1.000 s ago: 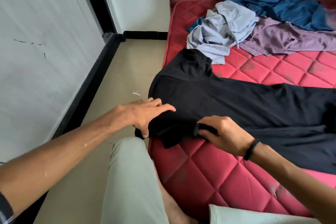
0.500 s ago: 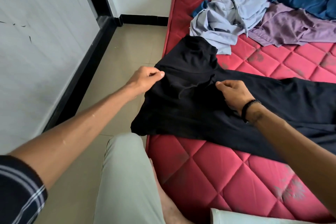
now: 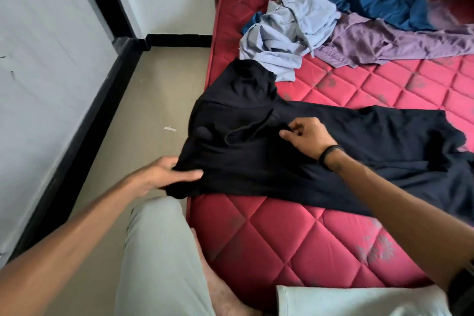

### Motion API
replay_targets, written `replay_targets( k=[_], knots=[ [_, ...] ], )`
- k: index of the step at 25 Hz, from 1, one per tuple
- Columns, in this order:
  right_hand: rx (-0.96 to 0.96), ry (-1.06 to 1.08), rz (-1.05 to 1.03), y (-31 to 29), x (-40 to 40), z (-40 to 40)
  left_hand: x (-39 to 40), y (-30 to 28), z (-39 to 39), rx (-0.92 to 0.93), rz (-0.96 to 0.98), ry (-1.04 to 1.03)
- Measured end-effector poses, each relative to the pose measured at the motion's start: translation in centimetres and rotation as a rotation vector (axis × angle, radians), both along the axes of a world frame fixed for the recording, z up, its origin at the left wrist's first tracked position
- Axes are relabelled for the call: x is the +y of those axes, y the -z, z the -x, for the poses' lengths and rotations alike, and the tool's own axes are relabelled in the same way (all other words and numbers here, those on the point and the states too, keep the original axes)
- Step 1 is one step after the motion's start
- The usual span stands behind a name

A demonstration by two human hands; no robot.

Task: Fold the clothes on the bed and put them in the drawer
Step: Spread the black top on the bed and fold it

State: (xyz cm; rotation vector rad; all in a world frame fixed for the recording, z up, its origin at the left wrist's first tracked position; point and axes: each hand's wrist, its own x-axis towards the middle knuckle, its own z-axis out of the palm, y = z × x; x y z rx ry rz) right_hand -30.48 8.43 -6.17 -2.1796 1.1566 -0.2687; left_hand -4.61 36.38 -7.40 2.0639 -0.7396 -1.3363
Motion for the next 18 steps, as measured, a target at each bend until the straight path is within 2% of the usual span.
replay_targets(
  k=[3,6,7,9,11,13,15,17,18],
  knots=[
    [0.026,0.061,-0.07,-1.2,0.3,1.2,1.8,-0.5,-1.2,-0.234,-0.037,0.12],
    [0.225,-0.053,-0.035,-3.6,0.3,5.7,2.2,-1.0,-3.1,-0.43,-0.08,0.089],
    [0.284,-0.09,-0.009,-4.3,0.0,7.6,1.9,0.3,-3.7,-0.536,-0.028,0.056],
    [0.367,-0.146,0.034,-4.9,-1.3,12.7,-1.0,1.3,-1.1,-0.696,0.278,-0.016],
    [0.49,-0.135,0.087,-5.4,-2.8,18.1,-5.1,-0.6,6.3,-0.702,0.55,0.054],
    [0.583,-0.001,0.183,-5.6,-4.6,23.0,-8.8,-2.4,14.6,-0.753,0.658,0.312],
    [0.578,0.31,0.289,-5.4,-6.6,27.6,-12.3,-2.1,21.0,-0.722,0.736,0.475],
    [0.526,0.666,0.216,-4.9,-7.2,31.7,-15.2,-0.1,26.0,-0.717,0.779,0.606],
    [0.503,0.775,0.17,-4.3,-7.1,33.6,-16.3,1.0,28.0,-0.749,0.78,0.648]
  ],
)
